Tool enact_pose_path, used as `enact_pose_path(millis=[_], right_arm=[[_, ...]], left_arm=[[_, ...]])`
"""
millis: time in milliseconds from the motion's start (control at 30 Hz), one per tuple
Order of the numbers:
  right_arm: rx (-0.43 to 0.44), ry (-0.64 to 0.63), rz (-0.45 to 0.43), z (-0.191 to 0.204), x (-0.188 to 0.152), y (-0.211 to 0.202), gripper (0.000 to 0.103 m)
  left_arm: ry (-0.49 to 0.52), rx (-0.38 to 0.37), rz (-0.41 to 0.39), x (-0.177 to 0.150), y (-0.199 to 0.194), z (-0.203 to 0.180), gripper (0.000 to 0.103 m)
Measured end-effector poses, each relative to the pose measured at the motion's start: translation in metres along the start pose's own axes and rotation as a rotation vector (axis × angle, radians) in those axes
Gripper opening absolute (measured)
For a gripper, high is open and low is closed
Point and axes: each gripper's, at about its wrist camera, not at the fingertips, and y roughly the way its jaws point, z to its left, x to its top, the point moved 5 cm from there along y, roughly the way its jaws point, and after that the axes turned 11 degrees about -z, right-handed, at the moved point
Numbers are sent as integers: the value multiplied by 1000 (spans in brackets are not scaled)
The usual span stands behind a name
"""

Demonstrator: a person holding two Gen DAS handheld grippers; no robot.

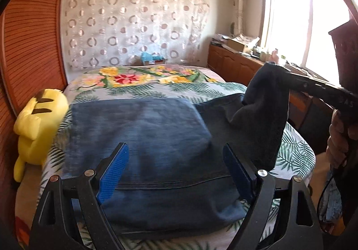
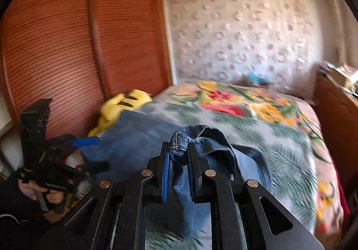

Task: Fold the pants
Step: 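Grasp the leg hem with the right tool and fold it over the jeans, then grasp the jeans edge with the left tool and lift it toward the right tool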

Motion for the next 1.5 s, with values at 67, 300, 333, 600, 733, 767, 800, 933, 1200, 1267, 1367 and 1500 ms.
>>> enact_pose_path(millis=[67, 300, 333, 600, 733, 767, 800, 933, 1200, 1267, 1367, 1500], right_arm=[[51, -4, 1, 14, 5, 10, 14], [136, -19, 73, 34, -2, 44, 14], [135, -15, 90, 30, -3, 51, 15], [104, -16, 109, 20, 13, 70, 46], [56, -26, 103, 20, 4, 54, 47], [43, -23, 108, 17, 3, 53, 47], [28, -21, 113, 14, -1, 52, 47], [-42, -7, 149, 2, -17, 50, 47], [-118, 71, 228, -13, -49, 55, 47], [-130, 86, 243, -14, -53, 56, 47], [-130, 117, 259, -14, -61, 50, 47], [-115, 141, 268, -6, -60, 50, 47]], left_arm=[[-12, 15, -5, 0, -4, 11, 86], [-39, 50, -7, -5, -9, 31, 86], [-41, 52, -7, -6, -10, 33, 86], [-57, 52, 5, -11, -7, 41, 86], [-53, 43, 17, -16, -2, 37, 86], [-52, 42, 23, -17, 0, 37, 86], [-52, 39, 28, -19, 1, 36, 86], [-45, 26, 43, -23, 5, 33, 86], [-7, -13, 61, -25, 18, 22, 86], [1, -30, 68, -25, 23, 19, 81], [6, -46, 85, -27, 30, 15, 70], [16, -56, 104, -29, 40, 14, 56]])
